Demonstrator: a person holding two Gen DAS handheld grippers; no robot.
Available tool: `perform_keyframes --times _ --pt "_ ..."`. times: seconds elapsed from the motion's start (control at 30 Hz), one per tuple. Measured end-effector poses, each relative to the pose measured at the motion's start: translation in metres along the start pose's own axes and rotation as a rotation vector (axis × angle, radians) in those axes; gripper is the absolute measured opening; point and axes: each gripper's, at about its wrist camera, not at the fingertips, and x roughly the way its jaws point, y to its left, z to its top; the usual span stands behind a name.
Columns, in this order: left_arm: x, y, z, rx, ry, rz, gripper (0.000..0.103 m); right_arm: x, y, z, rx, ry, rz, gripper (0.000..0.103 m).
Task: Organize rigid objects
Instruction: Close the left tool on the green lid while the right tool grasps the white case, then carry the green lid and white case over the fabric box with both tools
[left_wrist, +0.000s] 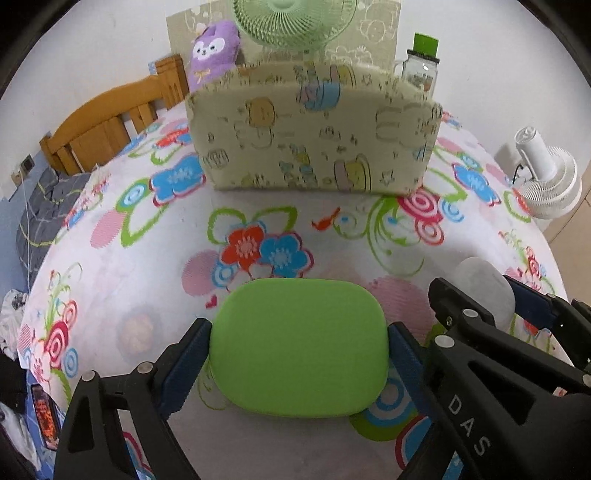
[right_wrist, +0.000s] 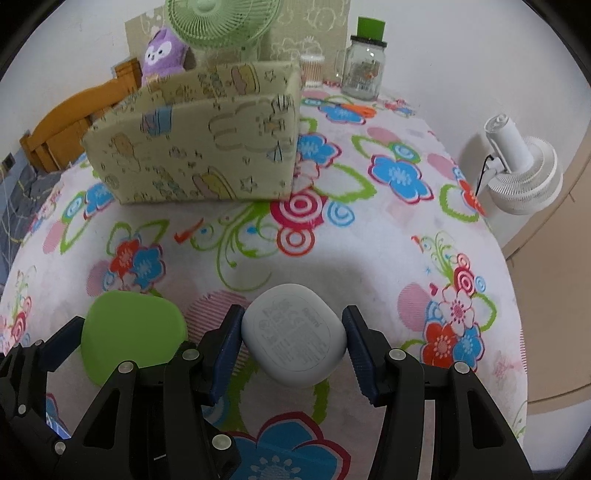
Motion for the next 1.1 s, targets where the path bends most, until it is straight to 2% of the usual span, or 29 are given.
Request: perform_keyframes --times 0.53,1.1 --pt "-0.042 0.010 0.036 0.072 -0.104 -0.023 0.095 -0.046 0.007 0.028 0.095 -0.100 -0.021 0.058" --pt "-0.082 0.023 0.072 0.117 -0.171 -0.061 0.095 -0.091 0.019 0.057 0.158 -0.167 -0.044 0.058"
